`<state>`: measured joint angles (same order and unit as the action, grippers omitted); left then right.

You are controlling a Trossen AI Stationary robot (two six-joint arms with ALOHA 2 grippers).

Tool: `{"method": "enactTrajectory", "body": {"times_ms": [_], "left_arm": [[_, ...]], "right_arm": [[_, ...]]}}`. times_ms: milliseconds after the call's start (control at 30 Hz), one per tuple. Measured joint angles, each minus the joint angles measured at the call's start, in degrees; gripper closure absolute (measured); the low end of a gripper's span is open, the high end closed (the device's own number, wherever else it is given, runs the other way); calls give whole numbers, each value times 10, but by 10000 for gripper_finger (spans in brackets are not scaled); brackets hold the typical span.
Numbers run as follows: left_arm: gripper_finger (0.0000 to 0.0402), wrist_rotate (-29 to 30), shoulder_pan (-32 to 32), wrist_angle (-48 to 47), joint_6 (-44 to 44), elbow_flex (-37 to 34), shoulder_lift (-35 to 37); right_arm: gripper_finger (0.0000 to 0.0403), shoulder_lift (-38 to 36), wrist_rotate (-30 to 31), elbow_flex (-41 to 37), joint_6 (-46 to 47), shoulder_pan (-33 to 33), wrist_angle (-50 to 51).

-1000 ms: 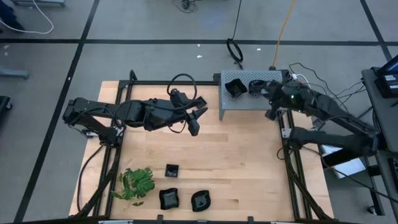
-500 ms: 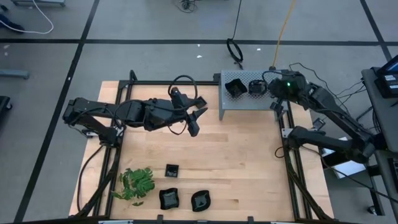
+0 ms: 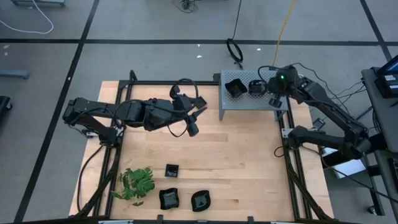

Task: Pick & Place Mini shaped plates
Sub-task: Stack the black square plate on top of the black square plate on the shelf

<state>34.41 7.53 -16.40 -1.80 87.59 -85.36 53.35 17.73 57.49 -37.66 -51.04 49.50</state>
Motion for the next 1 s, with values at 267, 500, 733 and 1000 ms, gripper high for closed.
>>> {"method": "enactTrajectory", "body": {"times_ms": [267, 500, 733, 1000], "left_arm": [[238, 22, -5, 0, -10, 0, 0], [238, 22, -21, 0, -10, 0, 0], [238, 22, -31, 0, -10, 0, 0], [238, 22, -31, 0, -10, 0, 0]], "right_arm": [[403, 6, -43, 0, -32, -19, -2], [403, 7, -44, 0, -37, -33, -4], [403, 7, -45, 0, -36, -35, 9], [403, 7, -59, 0, -23, -35, 9]]}}
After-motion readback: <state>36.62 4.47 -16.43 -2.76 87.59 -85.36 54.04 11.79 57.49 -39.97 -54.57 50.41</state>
